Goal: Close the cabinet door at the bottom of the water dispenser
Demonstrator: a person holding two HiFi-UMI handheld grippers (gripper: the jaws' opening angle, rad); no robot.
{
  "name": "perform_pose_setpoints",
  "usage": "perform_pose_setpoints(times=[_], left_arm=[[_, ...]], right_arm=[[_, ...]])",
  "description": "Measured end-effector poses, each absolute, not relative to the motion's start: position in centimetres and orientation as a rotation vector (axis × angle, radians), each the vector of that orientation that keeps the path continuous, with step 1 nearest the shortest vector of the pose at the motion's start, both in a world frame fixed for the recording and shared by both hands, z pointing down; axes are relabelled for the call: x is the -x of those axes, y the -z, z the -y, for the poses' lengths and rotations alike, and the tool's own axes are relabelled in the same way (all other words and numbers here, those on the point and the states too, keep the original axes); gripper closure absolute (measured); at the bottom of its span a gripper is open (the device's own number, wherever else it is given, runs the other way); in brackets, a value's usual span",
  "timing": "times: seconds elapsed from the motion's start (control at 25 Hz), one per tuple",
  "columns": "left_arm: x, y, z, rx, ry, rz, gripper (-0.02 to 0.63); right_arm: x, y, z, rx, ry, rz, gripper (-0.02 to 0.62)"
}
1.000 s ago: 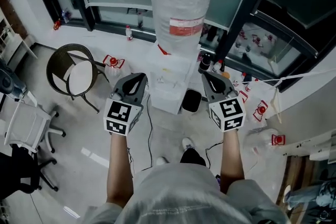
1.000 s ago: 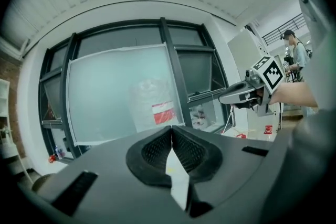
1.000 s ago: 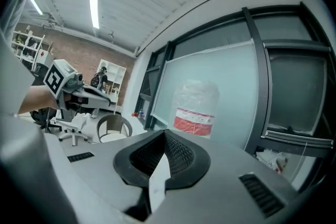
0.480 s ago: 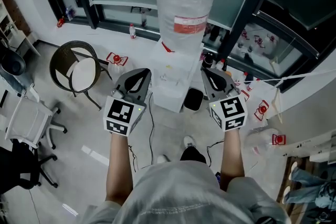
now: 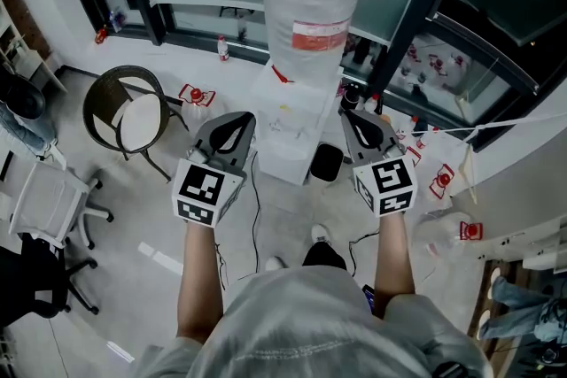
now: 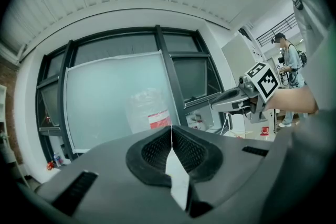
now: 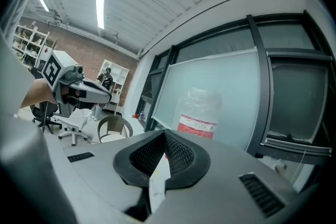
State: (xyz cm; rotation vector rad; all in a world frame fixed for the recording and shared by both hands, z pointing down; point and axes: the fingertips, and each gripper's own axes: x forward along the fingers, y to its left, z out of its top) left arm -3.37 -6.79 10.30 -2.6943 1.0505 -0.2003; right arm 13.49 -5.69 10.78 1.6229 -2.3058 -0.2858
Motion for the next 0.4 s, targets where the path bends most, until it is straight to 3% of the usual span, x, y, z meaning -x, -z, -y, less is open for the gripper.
perform_pose_setpoints(times=[0.4], left_arm=[[3.26, -10.99, 7.18, 2.714, 0.175, -1.039, 0.584]], right_arm=[[-13.58, -11.55, 6.19, -1.627, 0.268, 2.304, 0.568]])
